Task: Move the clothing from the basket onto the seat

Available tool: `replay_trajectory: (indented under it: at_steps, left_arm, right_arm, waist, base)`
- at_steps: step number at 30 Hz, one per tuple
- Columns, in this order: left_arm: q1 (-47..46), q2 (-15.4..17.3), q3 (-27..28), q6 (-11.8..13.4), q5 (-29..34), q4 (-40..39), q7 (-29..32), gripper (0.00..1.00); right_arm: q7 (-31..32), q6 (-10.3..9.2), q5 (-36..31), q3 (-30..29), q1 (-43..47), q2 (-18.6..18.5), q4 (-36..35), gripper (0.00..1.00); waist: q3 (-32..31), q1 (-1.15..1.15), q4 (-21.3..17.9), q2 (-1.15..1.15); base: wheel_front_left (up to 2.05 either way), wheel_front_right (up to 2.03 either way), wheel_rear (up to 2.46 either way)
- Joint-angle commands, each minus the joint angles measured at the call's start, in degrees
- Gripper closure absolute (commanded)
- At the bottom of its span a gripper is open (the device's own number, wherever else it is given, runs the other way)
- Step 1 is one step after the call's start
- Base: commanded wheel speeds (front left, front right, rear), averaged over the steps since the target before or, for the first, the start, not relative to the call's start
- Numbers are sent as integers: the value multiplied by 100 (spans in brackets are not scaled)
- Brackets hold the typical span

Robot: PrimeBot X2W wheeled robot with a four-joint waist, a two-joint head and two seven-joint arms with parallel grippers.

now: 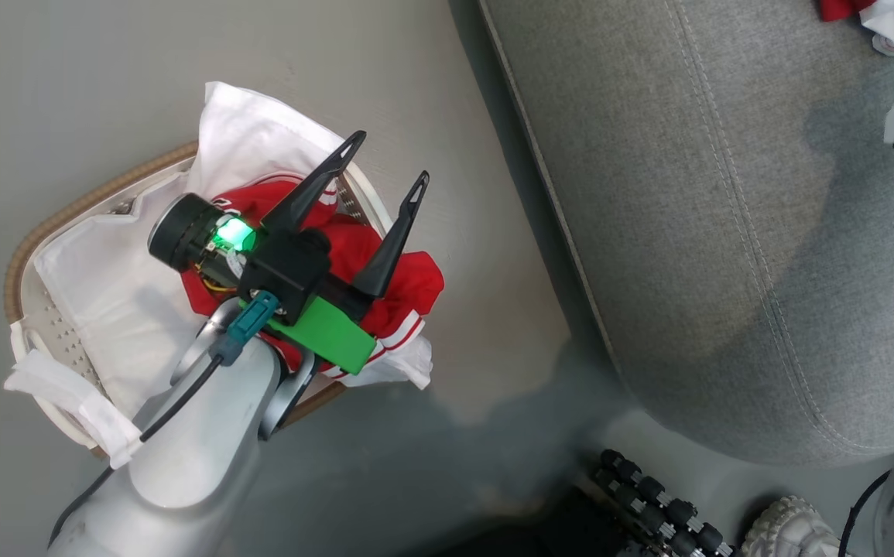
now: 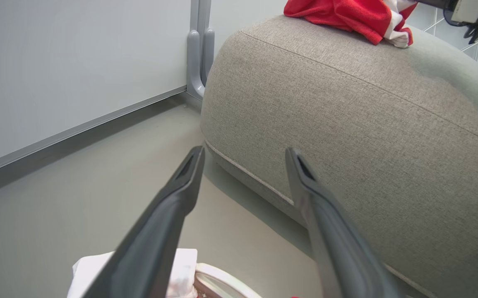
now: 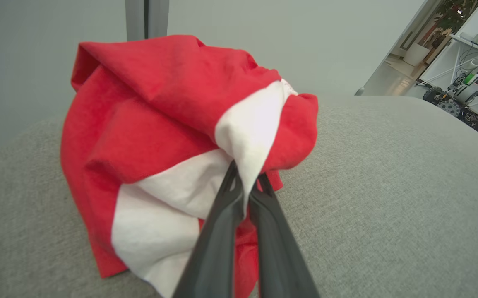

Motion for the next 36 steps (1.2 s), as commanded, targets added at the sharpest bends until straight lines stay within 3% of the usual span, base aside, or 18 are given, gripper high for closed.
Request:
replay_trajectory:
  at_steps: [1,2,3,4,9,20,36]
  left_arm:
    - [98,9,33,-11,-45,38,-5,0]
    - [130,-5,50,-11,-52,62,-5,0]
    - [160,-27,81,-11,-56,90,-5,0]
    - [181,-44,104,-11,-56,104,-5,0]
    - [422,-218,242,-11,-54,213,-5,0]
    - [1169,-508,967,-12,32,285,-5,0]
    - [2112,-913,2377,-2,291,655,-5,0]
  right_arm:
    - [-14,-8,-10,-107,206,32,-67,85]
    - [-14,-8,-13,-169,295,61,-119,65]
    - [-14,-8,-1,-244,390,98,-197,36]
    - [-13,-8,8,-282,493,133,-227,0]
    - [-14,-8,17,-301,1139,190,-513,0]
    - [-13,-7,257,439,2586,351,-1403,0]
    - [-14,-8,534,1700,2940,562,-1374,0]
  waist:
    - [-94,-1,-3,0]
    - [-157,-1,-14,0]
    - [-239,-1,-26,0]
    - [-309,-1,-34,0]
    - [-839,-1,-15,0]
    - [-1944,-1,315,0]
    - [-2940,-1,1444,0]
  base:
    - [0,0,0]
    - [0,0,0]
    - [0,0,0]
    - [0,0,0]
    - [0,0,0]
    - [0,0,0]
    - [0,0,0]
